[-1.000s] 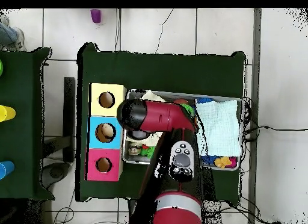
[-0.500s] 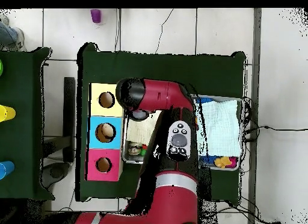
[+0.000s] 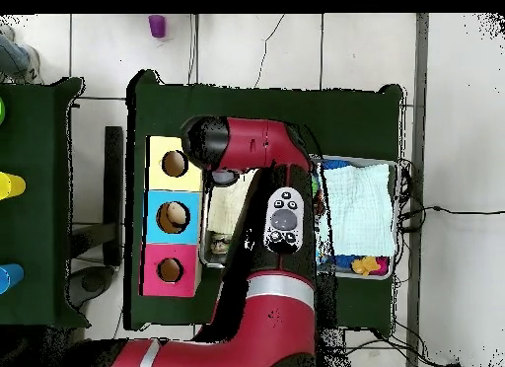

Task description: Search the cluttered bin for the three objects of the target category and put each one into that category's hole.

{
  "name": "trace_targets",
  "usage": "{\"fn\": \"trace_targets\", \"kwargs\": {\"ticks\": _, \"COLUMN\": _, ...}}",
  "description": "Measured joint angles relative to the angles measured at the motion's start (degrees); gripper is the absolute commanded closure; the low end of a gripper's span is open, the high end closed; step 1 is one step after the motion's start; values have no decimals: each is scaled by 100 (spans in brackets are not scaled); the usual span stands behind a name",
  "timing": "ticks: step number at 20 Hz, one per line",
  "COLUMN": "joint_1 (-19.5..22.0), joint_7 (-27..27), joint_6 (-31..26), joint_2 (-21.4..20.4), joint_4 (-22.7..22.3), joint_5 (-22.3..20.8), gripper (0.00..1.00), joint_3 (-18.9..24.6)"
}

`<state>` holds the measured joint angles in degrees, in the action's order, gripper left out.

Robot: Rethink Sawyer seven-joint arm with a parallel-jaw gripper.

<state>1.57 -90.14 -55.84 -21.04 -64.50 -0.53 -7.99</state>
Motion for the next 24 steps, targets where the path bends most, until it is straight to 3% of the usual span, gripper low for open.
{"fn": "trace_targets", "kwargs": {"ticks": 14, "joint_1": -396, "joint_7": 0, "joint_6": 108, "joint_2": -398, "joint_4": -553, "joint_5": -236, "gripper": 0, "joint_3": -425}}
{"fn": "trace_targets", "kwargs": {"ticks": 24, "joint_1": -397, "joint_7": 0, "joint_6": 1286, "joint_2": -164, "joint_4": -608, "joint_5": -412, "gripper": 0, "joint_3": -534}}
